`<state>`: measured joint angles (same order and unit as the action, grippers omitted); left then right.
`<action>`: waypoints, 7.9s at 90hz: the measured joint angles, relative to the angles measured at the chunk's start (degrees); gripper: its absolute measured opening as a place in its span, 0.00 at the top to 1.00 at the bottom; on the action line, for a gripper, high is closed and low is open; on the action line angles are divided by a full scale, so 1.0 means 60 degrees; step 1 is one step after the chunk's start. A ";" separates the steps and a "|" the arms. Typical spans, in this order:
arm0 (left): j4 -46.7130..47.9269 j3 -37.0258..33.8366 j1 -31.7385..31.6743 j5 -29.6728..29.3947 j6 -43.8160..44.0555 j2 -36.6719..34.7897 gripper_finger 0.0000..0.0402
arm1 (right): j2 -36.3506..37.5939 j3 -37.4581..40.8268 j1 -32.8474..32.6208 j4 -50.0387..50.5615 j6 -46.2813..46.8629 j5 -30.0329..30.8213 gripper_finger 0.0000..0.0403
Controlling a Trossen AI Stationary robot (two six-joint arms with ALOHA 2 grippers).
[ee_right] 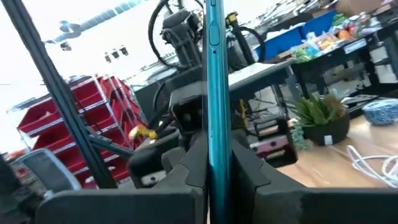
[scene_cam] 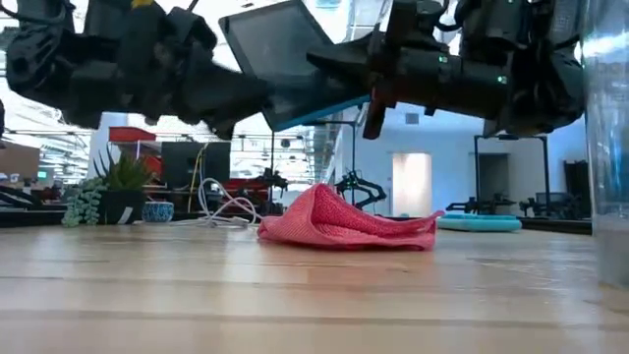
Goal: Apply microfiber cloth
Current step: Spray the front of the cellphone using the spray bottle
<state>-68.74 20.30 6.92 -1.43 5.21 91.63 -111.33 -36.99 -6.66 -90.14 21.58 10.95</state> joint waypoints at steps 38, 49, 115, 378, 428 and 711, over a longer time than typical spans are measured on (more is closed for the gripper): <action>0.0514 0.0258 0.0033 -0.0754 0.0259 0.0067 0.96 | 0.0011 0.0387 -0.0015 0.0018 -0.0283 -0.0176 0.93; 0.1362 0.0541 0.0029 -0.0869 0.0231 0.0057 0.98 | 0.0207 0.0676 0.0176 0.0255 -0.0085 -0.0296 0.84; 0.4817 0.1766 0.0306 -0.1337 0.0021 0.0056 0.98 | 0.8954 -0.1671 -0.3737 1.6460 0.0087 0.0217 0.57; 0.5260 0.2910 -0.0750 -0.1270 -0.1494 0.1203 0.97 | 0.1343 -1.2382 -0.5679 2.9102 1.1180 0.3475 0.38; 0.5575 0.2906 -0.0838 -0.1338 -0.1075 0.1203 0.97 | 0.2311 -1.0430 -0.6904 2.9580 0.9002 0.2915 0.33; 0.6158 0.2914 -0.1330 -0.1330 -0.0663 0.1199 0.97 | 0.5956 -0.2969 -0.3815 1.7815 -0.0468 0.1161 0.07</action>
<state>-31.79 37.78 -1.06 -9.41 1.23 98.83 -75.59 -54.81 -29.54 16.75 18.77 17.91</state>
